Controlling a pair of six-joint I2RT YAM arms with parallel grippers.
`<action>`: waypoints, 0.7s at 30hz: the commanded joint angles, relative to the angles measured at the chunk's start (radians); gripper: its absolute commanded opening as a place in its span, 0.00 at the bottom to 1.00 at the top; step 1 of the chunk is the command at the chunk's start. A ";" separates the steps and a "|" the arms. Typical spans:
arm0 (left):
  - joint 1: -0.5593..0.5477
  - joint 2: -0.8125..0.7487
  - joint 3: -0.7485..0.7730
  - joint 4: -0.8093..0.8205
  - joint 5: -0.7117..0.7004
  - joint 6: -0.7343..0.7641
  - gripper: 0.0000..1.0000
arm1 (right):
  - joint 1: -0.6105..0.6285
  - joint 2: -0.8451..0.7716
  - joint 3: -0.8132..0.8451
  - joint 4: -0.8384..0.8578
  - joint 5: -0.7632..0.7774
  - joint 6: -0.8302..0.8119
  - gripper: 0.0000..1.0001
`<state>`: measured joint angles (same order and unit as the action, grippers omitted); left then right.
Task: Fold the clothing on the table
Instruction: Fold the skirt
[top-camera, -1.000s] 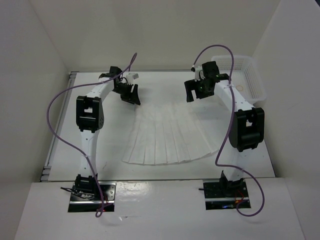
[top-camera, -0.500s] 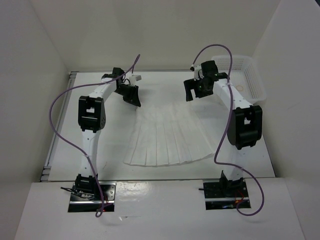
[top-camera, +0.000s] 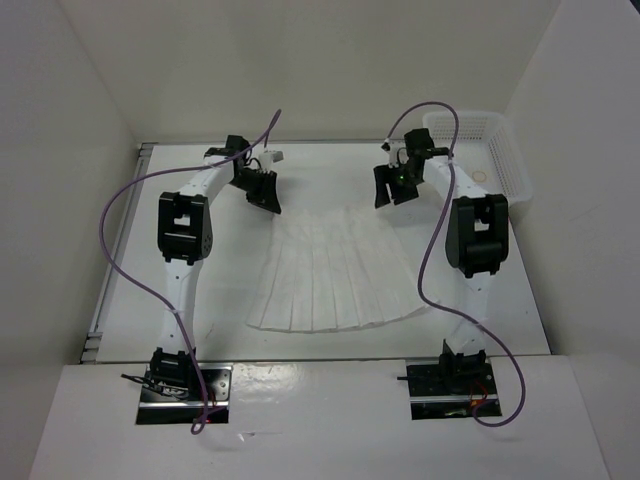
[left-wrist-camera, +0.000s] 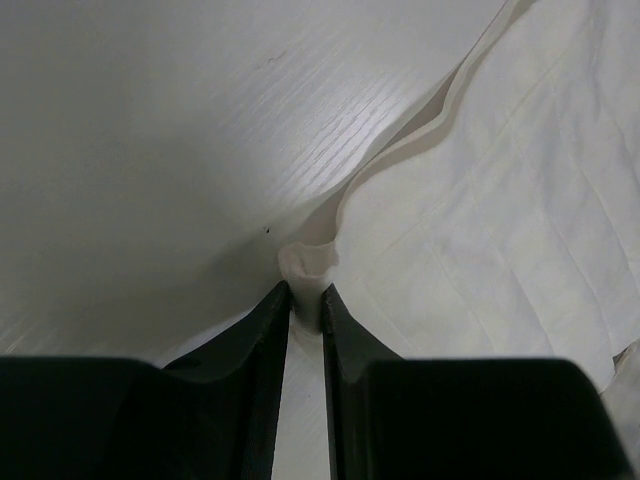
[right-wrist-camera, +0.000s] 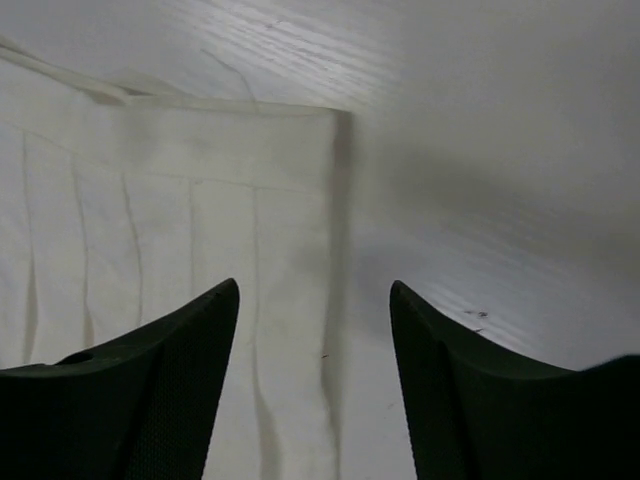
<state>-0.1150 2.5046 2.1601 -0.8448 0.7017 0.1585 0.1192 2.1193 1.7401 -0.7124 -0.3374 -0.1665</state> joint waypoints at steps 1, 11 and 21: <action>-0.003 0.003 0.035 -0.016 -0.024 0.030 0.25 | -0.052 0.039 0.090 -0.002 -0.077 -0.019 0.66; -0.012 0.033 0.127 -0.063 -0.053 0.039 0.25 | -0.081 0.160 0.206 -0.035 -0.139 -0.037 0.53; -0.022 0.051 0.155 -0.085 -0.062 0.059 0.25 | -0.081 0.275 0.335 -0.091 -0.196 -0.047 0.50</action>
<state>-0.1322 2.5378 2.2799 -0.9089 0.6357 0.1860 0.0349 2.3779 2.0098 -0.7742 -0.4911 -0.1997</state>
